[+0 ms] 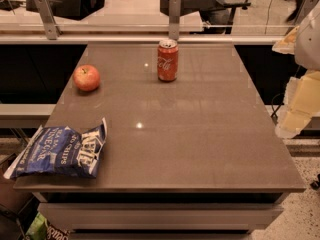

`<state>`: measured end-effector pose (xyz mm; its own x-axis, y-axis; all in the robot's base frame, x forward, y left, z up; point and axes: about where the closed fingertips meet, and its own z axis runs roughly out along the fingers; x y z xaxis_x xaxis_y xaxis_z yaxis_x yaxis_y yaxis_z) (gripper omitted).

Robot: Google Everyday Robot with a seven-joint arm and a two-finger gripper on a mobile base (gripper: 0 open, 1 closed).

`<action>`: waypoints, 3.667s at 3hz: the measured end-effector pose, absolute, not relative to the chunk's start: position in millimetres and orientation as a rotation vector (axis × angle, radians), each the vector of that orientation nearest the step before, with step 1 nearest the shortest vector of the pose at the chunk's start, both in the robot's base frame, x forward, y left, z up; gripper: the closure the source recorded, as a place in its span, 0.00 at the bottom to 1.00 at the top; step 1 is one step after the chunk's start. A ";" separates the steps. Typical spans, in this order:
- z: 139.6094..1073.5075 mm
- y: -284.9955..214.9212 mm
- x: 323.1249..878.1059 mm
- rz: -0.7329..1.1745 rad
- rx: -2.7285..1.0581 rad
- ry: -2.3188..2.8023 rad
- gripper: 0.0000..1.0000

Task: Pick blue chip bag

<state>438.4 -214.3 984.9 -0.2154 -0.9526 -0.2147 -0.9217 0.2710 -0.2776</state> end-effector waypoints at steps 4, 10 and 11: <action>977.9 -131.1 424.3 0.219 -1.750 1.974 0.00; 946.0 53.2 462.6 0.401 -1.661 1.703 0.00; 915.1 86.9 471.1 0.476 -1.640 1.680 0.00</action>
Offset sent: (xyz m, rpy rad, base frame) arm 0.0018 0.0345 -0.0113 0.1617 0.0299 0.0717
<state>471.1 86.9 915.1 0.0782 -0.6980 -0.7118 -0.9676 0.1189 -0.2229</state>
